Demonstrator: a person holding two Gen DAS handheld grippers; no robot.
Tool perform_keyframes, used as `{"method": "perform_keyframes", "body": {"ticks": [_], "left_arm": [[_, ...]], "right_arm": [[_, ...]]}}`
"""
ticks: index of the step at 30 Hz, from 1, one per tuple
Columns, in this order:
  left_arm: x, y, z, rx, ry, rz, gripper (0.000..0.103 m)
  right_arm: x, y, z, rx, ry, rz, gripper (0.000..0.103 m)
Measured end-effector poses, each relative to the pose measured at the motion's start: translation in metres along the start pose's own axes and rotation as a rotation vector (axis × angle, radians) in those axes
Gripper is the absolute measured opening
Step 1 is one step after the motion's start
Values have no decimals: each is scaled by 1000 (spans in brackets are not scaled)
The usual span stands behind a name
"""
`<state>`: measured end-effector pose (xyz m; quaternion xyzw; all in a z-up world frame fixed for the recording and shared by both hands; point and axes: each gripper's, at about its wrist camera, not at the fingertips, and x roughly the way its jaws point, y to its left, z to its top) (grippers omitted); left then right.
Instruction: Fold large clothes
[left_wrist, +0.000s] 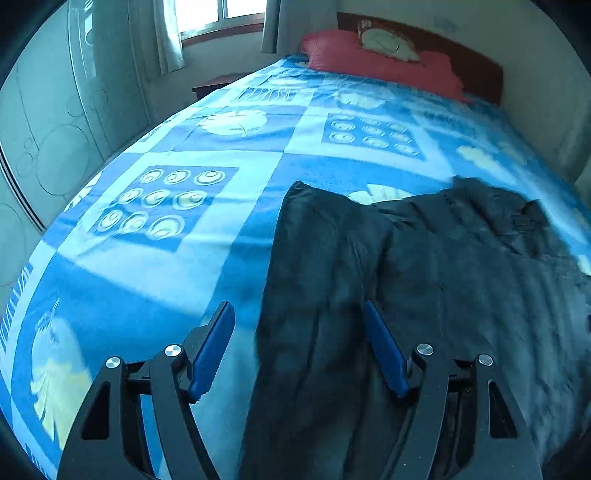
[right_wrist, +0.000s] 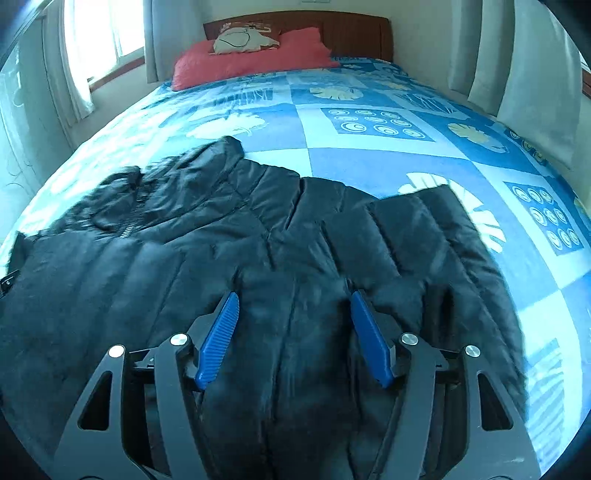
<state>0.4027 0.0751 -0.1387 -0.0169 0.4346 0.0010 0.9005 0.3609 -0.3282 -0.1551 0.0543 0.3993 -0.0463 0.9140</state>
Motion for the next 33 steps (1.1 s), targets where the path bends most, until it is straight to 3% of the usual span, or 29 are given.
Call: {"method": "perform_keyframes", "body": {"ticks": [4,9,17,22,28,33], "left_arm": [[-54,28,-38,-3,-56,-42,72],[-127,64,-120,4,-66,-80,72],[-202,96,-240,-35,27,-174,72],[-229,97,-292,-68,53,-237,72],[-237,93,-327,-105,88,-303,72],[-237,92,-341,-133,111,-339,72]], "right_arm": [[-65,-14,-39,-57,-50,-11,74],[-142,-61,-113,-10,-24,-27,74],[-225,-115,-230,149,66,-22,74],[-248,-119,-275,192,95,36,74],[-256,-120,-308,231,135,99,73],[-259,-111,-328,247,172,167,61]]}}
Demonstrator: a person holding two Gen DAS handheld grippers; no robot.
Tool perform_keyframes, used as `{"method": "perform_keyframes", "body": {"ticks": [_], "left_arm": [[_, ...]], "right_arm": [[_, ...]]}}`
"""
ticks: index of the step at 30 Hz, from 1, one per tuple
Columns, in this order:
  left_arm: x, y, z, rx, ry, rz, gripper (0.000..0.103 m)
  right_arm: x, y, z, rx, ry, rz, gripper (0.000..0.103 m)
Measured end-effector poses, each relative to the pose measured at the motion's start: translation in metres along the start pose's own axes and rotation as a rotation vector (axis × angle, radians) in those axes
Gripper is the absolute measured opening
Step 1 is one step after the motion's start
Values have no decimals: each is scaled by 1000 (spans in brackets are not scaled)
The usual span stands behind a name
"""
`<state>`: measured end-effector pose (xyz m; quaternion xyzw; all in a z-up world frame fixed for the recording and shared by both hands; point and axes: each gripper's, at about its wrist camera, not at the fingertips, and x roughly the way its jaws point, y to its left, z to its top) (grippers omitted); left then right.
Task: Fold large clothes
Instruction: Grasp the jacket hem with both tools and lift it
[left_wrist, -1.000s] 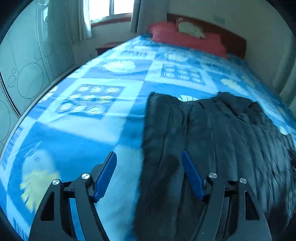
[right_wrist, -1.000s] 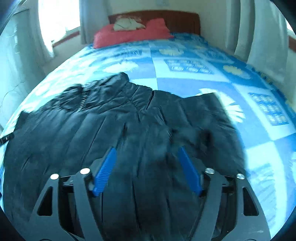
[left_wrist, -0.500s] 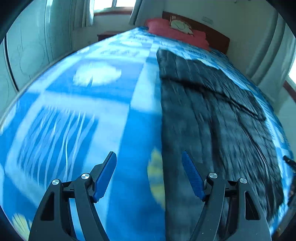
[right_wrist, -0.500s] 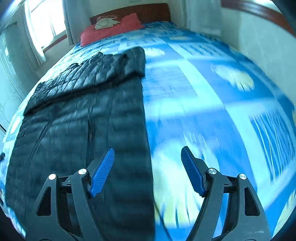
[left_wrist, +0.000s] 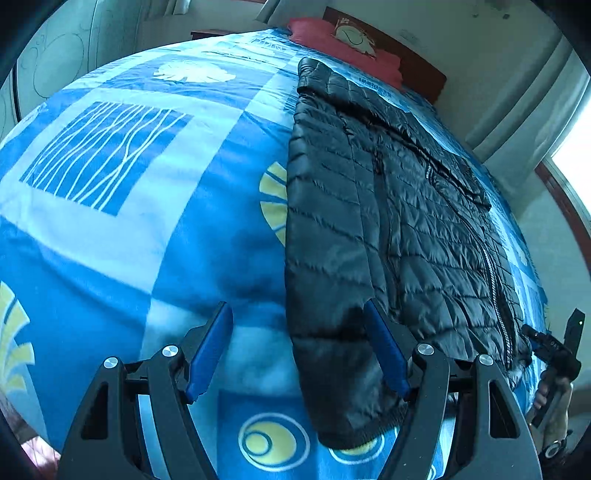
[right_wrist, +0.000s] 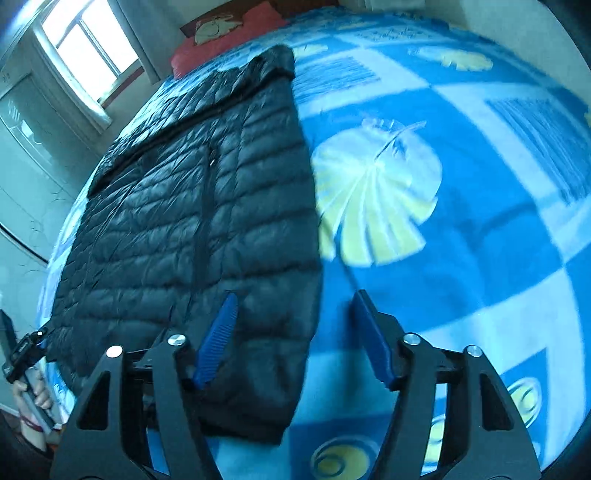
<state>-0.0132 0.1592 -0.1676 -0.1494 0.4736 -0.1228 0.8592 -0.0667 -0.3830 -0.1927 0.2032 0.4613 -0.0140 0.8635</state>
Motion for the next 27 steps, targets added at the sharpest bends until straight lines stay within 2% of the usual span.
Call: {"method": "perform_keyframes", "body": {"ticks": [3,10,13,17,19,20,22,24,27], "left_arm": [[-3,0,-3,-1,5,-17,72],[-7,2,-11,7,13,-33,72],[-7,0,-13,8,24,-52,72],[-6,-9,-18,18,56,-116,72],[-5,-14,-20,38,56,-115,64],[-4,-16,-21,47,56,-115,55],[-4,-19,-22,52,48,-100,46],[-4,-19,-21,47,48,-97,32],[-9,-17,-18,24,31,-94,19]], "right_arm": [[-2,7,-9,-18,13,20,56],[-10,9,-23,-10,31,72,55],[-12,7,-23,-2,41,91,50],[-15,7,-27,-9,49,105,41],[-15,5,-28,-12,49,101,36],[-14,4,-29,-12,50,102,31],[-16,3,-30,-11,45,106,28],[-16,3,-29,-15,39,111,23],[-22,6,-28,-22,17,134,16]]}}
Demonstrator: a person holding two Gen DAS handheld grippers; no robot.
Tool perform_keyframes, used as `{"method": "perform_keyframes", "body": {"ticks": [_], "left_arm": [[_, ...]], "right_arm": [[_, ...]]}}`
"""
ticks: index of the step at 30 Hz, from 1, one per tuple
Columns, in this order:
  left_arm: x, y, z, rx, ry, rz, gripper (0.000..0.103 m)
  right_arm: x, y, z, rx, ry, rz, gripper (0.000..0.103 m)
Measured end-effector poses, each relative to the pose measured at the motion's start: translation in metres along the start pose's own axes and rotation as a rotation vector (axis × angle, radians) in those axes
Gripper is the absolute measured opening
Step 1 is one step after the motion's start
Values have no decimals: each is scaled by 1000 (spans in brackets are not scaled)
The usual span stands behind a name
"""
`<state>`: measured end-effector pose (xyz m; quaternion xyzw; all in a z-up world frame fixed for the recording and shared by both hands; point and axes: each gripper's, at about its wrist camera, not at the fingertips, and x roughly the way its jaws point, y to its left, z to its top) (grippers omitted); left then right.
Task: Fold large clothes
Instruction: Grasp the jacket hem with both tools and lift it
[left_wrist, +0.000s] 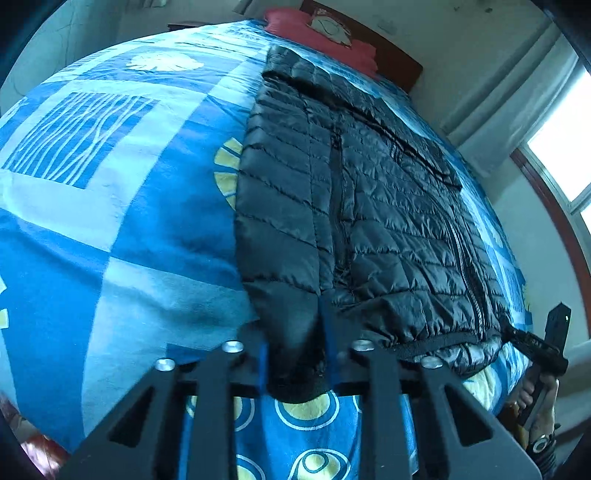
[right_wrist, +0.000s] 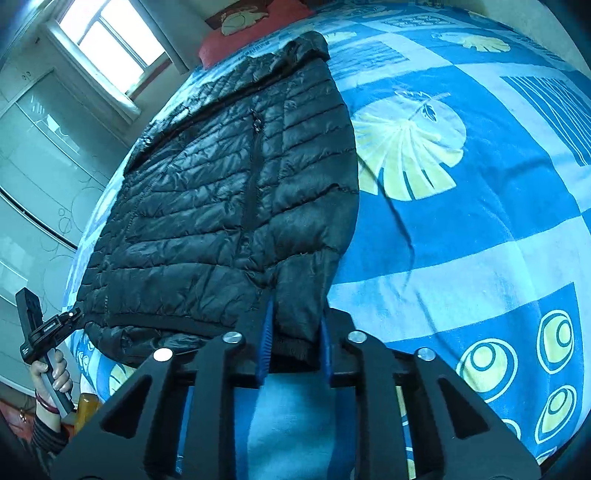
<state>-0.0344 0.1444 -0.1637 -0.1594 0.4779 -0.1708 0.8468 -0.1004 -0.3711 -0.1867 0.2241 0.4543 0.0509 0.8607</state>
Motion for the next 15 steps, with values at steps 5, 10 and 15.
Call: {"method": "perform_keyframes", "body": {"ticks": [5,10,15], "left_arm": [[-23,-13,13,-6,-83,-16,14],[-50,-33,45,-5,-179,-71,14],[-47,-39,99,-42,-234,-125,14]], "right_arm": [[-18,5,10,21,-53,103,13],[-37,10,40,61,-126,238,12],[-40,9,94,112,-211,332,12]]}}
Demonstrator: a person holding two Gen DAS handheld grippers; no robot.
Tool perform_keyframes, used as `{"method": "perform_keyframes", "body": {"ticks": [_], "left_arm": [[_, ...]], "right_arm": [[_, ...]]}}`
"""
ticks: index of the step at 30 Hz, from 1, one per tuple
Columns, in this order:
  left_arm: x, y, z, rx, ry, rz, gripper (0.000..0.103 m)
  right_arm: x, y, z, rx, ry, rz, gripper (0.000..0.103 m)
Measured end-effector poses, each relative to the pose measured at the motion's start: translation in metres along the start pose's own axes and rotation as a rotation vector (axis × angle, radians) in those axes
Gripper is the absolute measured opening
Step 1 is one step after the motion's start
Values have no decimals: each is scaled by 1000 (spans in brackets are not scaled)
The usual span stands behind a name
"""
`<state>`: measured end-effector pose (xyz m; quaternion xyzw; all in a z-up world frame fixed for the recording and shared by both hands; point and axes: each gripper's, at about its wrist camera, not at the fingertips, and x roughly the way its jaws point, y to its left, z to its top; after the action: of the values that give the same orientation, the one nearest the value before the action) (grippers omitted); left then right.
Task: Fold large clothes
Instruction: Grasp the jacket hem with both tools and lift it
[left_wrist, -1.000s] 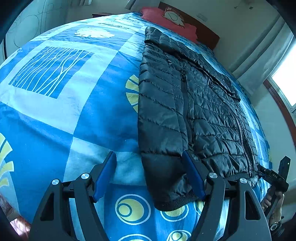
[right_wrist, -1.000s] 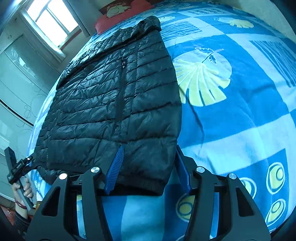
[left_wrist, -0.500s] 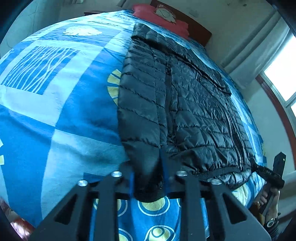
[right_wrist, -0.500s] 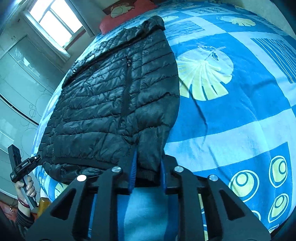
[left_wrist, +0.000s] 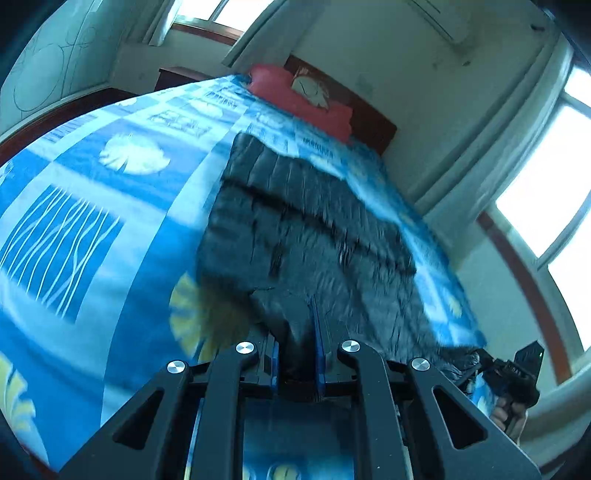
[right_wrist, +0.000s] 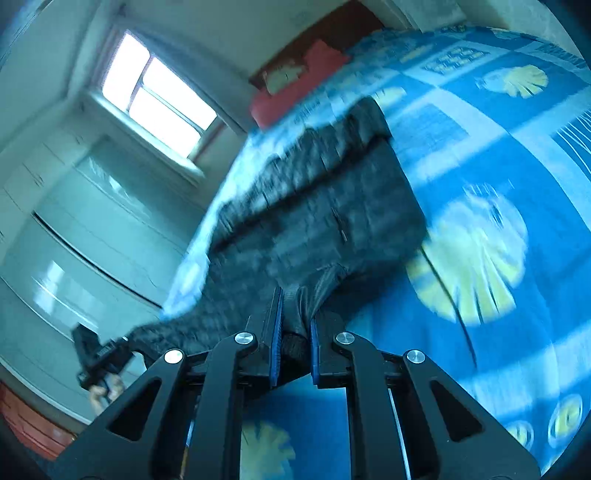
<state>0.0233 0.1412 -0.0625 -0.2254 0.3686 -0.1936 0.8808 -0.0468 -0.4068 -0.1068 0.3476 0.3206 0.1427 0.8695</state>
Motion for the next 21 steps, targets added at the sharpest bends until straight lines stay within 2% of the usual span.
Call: {"method": "perform_keyframes", "body": {"ticks": [4,10,16,21], "left_arm": [[31,4,41,-22,-18,-7,14],[109,14,83,-26,14,56,14],[182,45,92,-71,118,118,14],[208,61,86,-60,152,119,16]], "right_arm": [[33,-5,49,42,-33,34,12],[115,-29,104,103,2,-39,12],[189,-77,109,195,110,-145,12],[207,-91,103,229,111,-136,11]]}}
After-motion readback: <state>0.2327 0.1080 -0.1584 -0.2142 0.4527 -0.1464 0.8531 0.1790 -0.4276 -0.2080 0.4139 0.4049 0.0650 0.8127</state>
